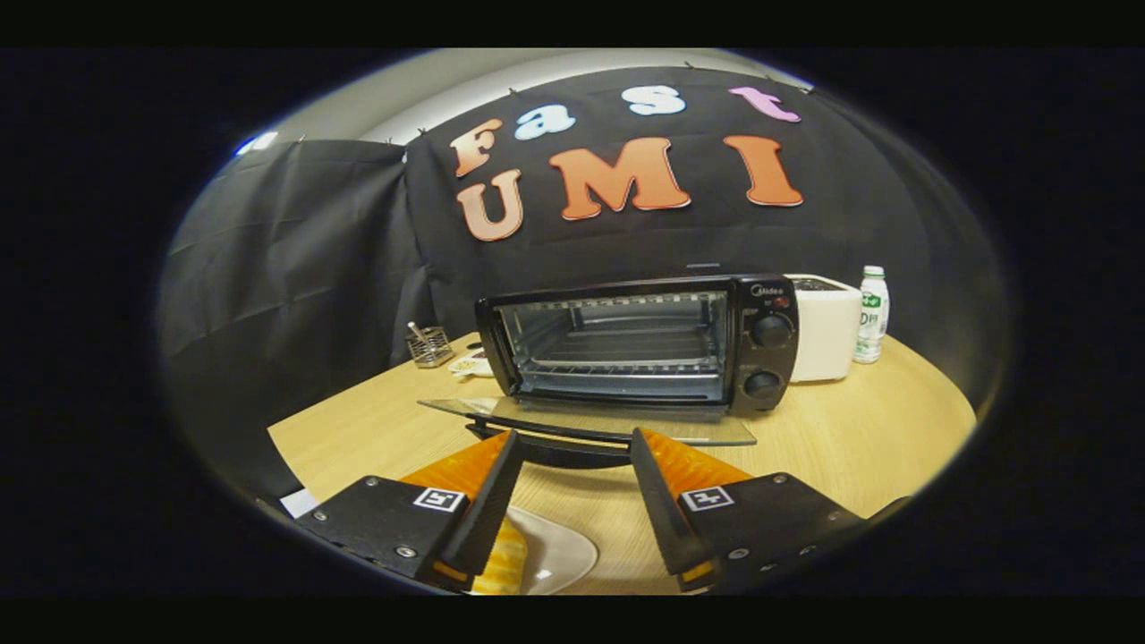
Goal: Open the toaster oven, put the food inside, and close the toaster oven door.
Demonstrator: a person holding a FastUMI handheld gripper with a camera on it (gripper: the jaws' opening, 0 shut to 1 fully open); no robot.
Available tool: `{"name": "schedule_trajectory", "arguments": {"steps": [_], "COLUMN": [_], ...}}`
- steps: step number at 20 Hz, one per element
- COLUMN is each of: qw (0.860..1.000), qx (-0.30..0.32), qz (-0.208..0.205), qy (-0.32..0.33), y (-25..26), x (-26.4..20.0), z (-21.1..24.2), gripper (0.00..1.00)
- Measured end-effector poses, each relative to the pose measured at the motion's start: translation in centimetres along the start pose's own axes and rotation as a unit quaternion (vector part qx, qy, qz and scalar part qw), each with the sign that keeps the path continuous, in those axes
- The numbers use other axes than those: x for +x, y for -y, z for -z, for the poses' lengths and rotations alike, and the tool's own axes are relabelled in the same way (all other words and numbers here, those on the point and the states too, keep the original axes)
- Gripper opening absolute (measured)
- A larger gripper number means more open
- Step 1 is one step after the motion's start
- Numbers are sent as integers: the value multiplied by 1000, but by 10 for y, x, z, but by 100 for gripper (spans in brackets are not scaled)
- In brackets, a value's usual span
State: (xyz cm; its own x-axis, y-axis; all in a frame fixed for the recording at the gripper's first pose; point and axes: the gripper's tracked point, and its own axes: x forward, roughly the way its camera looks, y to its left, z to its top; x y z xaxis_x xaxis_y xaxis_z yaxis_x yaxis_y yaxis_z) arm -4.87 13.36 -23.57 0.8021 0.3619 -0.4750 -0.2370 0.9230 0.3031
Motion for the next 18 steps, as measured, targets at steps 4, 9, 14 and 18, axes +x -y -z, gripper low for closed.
{"name": "schedule_trajectory", "arguments": {"steps": [4,9,14,18], "qw": [997,993,985,988], "qx": [35,80,140,111], "qz": [-20,-15,17,22], "qy": [-65,-89,-99,-101], "y": [0,14,43,45], "x": [0,1,4,4], "z": [52,78,81,81], "gripper": [72,67,72,71]}}
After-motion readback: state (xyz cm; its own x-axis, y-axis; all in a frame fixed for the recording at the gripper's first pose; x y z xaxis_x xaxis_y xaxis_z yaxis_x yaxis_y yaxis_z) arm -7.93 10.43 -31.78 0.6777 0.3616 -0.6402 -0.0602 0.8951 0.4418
